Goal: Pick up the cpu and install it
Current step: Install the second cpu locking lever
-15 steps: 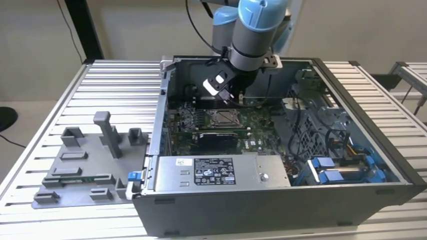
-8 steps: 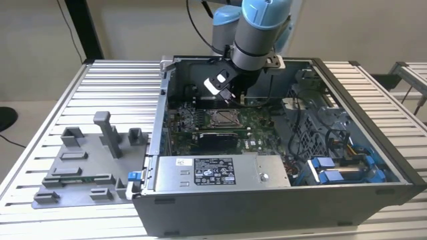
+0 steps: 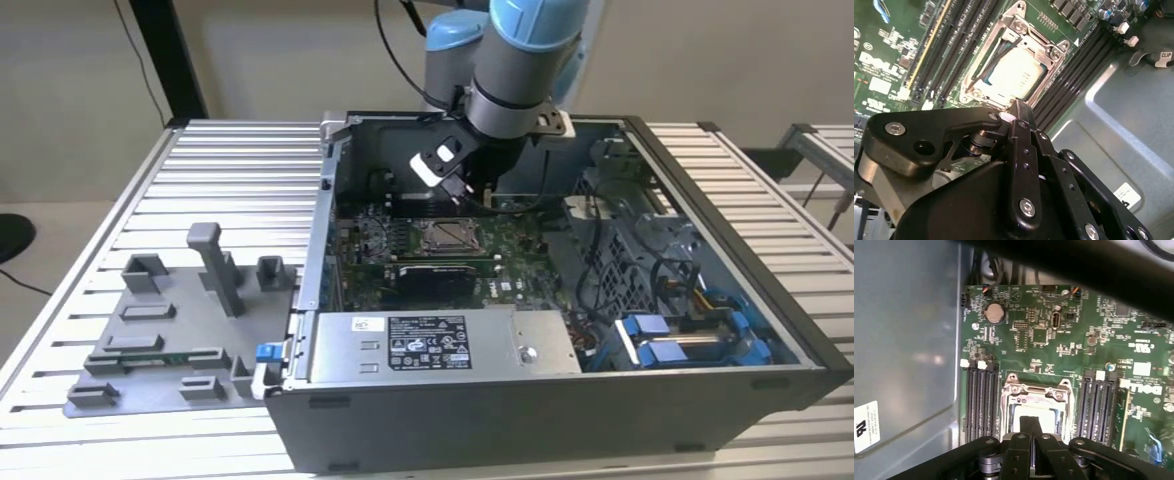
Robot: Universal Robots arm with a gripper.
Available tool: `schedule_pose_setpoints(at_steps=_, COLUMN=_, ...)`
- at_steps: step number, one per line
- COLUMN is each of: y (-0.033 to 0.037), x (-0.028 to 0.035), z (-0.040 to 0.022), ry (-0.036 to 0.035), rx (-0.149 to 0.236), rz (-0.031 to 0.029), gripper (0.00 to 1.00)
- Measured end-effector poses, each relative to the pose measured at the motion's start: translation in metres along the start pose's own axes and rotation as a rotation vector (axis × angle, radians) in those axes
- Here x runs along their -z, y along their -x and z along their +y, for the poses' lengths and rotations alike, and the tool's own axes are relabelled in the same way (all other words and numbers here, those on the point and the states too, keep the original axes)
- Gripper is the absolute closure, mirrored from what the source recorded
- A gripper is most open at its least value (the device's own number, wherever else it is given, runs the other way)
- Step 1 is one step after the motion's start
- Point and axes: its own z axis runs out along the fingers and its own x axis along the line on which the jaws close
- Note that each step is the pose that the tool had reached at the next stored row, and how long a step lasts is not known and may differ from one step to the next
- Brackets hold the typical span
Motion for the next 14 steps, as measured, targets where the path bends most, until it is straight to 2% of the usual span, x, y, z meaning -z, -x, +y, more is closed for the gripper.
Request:
schedule_pose_setpoints(at_steps=2, y=0.0004, x=0.0001, z=0.0, ry=-0.0031, rx=-0.006, rz=-0.0194, gripper=1.0)
schedule_pose_setpoints(at_steps=5, y=0.0007, x=0.0002, z=0.0, ry=-0.0092, rx=-0.015, rz=-0.0516, gripper=1.0)
schedule_pose_setpoints(at_steps=8, y=0.0006, x=0.0005, z=0.0, ry=-0.0144, rx=-0.02, rz=-0.0736, gripper=1.0)
schedule_pose_setpoints(at_steps=10, y=0.0003, x=0.0021, z=-0.0001, ry=-0.0161, rx=-0.021, rz=-0.0844, gripper=1.0)
schedule_pose_setpoints(at_steps=14, y=-0.0026, x=0.0133, z=-0.0006, ry=-0.0172, rx=-0.021, rz=-0.0885, gripper=1.0)
